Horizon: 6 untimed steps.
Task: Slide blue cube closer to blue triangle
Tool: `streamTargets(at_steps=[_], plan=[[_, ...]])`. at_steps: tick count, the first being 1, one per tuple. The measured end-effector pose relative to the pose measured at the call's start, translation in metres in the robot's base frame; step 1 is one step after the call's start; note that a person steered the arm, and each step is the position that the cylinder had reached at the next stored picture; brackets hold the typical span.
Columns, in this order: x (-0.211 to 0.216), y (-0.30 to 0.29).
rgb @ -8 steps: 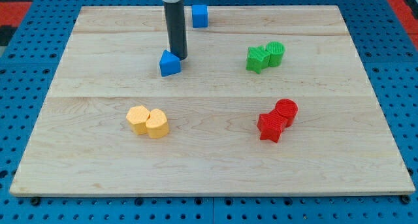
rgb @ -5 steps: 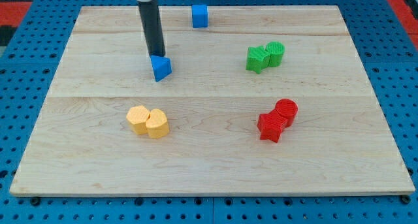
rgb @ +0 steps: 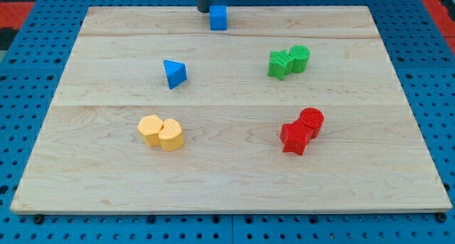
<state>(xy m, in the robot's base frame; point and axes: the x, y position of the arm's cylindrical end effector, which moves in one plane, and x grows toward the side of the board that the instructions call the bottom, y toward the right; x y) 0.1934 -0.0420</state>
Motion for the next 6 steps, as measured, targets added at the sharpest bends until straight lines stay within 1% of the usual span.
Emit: streamTargets(at_steps=[1, 2, 3, 4, 6], plan=[[0.000, 0.001], [-0.001, 0.045], [-0.001, 0.075], [0.000, 0.065], [0.001, 0.024]])
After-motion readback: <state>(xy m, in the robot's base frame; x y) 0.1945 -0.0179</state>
